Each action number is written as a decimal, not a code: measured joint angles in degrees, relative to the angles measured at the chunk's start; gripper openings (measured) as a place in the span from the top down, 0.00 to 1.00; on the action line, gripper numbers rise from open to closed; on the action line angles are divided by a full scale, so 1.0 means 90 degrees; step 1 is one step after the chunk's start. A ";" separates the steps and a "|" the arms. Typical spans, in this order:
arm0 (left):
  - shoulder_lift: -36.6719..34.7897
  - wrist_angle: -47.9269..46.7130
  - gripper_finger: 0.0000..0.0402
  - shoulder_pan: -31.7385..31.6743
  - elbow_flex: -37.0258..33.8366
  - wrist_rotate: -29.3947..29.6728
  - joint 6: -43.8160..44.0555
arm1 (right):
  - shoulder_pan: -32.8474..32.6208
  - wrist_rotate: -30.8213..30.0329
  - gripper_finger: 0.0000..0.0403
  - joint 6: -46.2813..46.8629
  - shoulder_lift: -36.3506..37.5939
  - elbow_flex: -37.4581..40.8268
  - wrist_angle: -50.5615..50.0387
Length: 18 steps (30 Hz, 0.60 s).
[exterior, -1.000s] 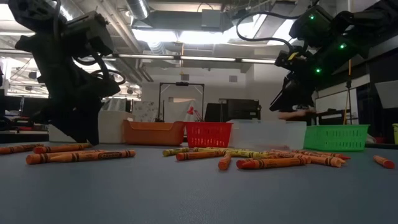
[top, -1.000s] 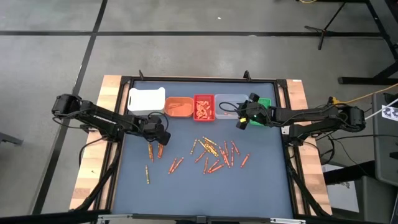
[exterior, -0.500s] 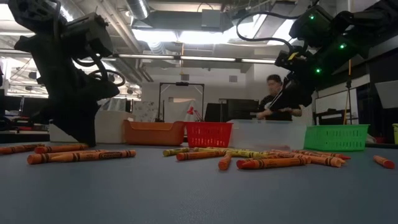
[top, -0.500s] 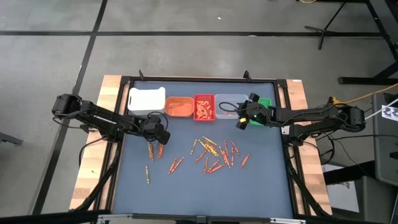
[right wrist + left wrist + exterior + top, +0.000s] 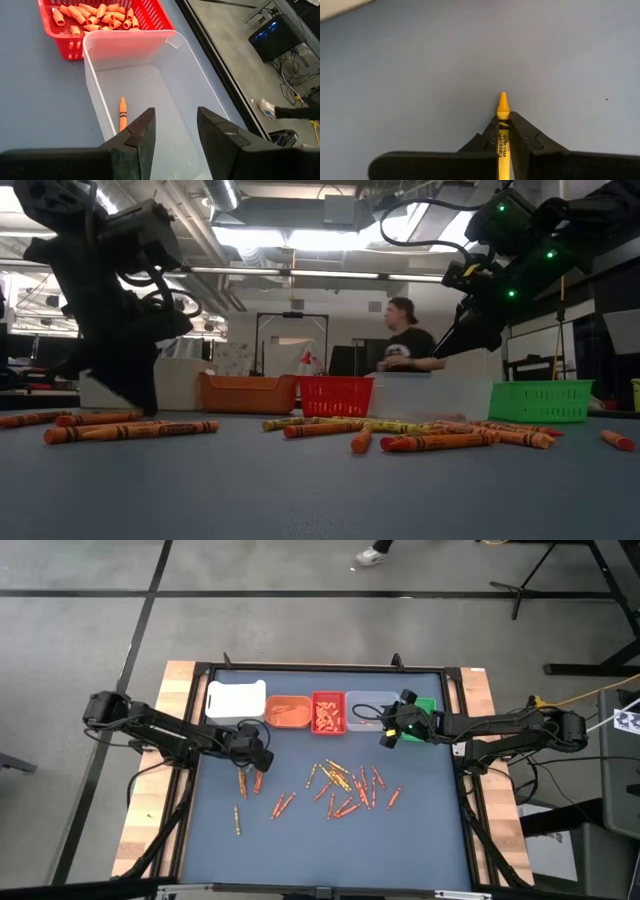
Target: Sort crayons
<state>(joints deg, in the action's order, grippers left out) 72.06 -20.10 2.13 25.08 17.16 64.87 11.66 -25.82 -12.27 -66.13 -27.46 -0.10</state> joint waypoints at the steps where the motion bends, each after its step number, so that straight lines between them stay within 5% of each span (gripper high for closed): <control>1: -0.0057 0.0000 0.98 -0.0002 0.0000 0.0008 -0.0067 | 0.0000 -0.0001 0.65 0.0000 0.0000 0.0000 0.0000; 18: -0.1618 0.0007 0.98 -0.0901 0.0788 0.0093 -0.2312 | -0.0002 0.0158 0.65 -0.0002 0.0000 0.0000 0.0000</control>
<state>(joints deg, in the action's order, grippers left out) 57.50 -20.04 -5.99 32.17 18.00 44.07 11.64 -24.40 -12.29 -66.13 -27.46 -0.10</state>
